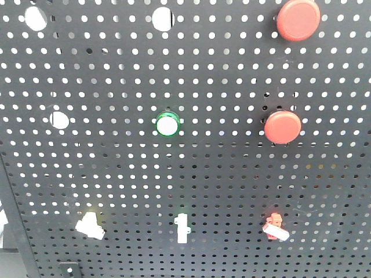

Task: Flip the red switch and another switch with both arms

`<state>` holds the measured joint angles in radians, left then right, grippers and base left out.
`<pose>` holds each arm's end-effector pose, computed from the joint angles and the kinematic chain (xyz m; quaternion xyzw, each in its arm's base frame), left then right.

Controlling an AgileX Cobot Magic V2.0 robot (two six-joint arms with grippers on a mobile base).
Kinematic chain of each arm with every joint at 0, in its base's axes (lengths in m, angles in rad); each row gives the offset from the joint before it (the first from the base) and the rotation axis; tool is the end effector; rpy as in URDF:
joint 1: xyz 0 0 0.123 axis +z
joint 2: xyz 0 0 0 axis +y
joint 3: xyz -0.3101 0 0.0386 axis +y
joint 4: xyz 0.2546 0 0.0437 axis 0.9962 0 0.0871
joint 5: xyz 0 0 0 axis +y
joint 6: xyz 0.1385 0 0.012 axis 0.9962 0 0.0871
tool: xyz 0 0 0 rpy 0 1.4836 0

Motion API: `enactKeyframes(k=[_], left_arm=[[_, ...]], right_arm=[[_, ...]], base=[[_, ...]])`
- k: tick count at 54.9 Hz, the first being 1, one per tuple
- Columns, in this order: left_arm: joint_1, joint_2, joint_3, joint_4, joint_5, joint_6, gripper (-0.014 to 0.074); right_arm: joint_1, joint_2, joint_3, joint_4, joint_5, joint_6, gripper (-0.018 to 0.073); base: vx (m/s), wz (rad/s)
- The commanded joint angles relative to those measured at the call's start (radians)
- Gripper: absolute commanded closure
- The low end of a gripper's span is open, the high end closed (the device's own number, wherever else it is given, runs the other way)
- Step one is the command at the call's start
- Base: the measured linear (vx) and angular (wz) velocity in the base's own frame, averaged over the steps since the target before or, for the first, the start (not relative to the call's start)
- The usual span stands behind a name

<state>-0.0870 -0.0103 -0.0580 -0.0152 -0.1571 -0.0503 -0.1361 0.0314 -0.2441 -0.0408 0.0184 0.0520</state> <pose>0.0726 -0.0060 0.2620 0.0054 0.5884 -0.0608 0.8063 0.0639 -0.0089 0.3063 0.0445 0.5993 -0.0501 0.7977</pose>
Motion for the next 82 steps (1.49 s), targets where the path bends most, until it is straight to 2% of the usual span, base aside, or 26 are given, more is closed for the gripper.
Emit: enactKeyframes(k=[1,6,13,21,31,35,38,45,50,55,61,76,82], left_arm=[[-0.007,0.046,-0.16,0.022,-0.012,0.0,0.0594],[-0.007,0.184,-0.296,0.056,0.019,0.022,0.0594],[-0.007,0.411,-0.466,0.055,0.064,0.023,0.0594],[-0.007,0.6,-0.606,0.054,0.062,0.021,0.0594],[-0.028,0.646,-0.672,0.043,0.091,0.016,0.0594],[-0.086,0.646,-0.675,0.046,0.078,0.014,0.0594],[-0.157,0.649,-0.675,0.046,0.076,0.014,0.0594],[-0.354,0.7,-0.675,0.047,0.086,0.025,0.0594],[-0.479,0.774,-0.675,0.066,0.087,0.075,0.0594],[-0.537,0.841,-0.675,0.065,0.074,0.085,0.0594],[-0.523,0.899,-0.675,0.071,0.06,0.096,0.0594],[-0.39,0.938,-0.675,0.071,0.078,0.09,0.0594],[-0.384,0.956,-0.671,0.072,0.104,0.08,0.0594]], right_arm=[[-0.004,0.107,-0.185,-0.027,-0.012,-0.019,0.0566],[-0.004,0.244,-0.334,-0.049,0.008,-0.031,0.0566],[-0.004,0.413,-0.485,-0.036,0.021,-0.029,0.0566],[-0.004,0.503,-0.535,0.031,0.023,0.01,0.0566],[-0.004,0.534,-0.535,0.16,0.05,0.039,0.0566],[-0.003,0.534,-0.535,0.166,0.083,0.009,0.0566],[-0.003,0.534,-0.535,0.168,0.112,-0.034,0.0566],[-0.003,0.534,-0.535,0.194,0.137,-0.068,0.0566],[-0.003,0.534,-0.535,0.197,0.138,-0.068,0.0566],[-0.003,0.534,-0.535,0.196,0.15,-0.068,0.0566],[-0.003,0.534,-0.535,0.195,0.181,-0.09,0.0566],[-0.003,0.534,-0.535,0.196,0.201,-0.13,0.0566],[-0.003,0.534,-0.535,0.196,0.201,-0.138,0.0566]], base=[[0.0,0.0],[0.0,0.0],[0.0,0.0],[0.0,0.0],[0.0,0.0],[0.0,0.0],[0.0,0.0],[0.0,0.0],[0.0,0.0],[0.0,0.0],[0.0,0.0],[0.0,0.0],[0.0,0.0]])
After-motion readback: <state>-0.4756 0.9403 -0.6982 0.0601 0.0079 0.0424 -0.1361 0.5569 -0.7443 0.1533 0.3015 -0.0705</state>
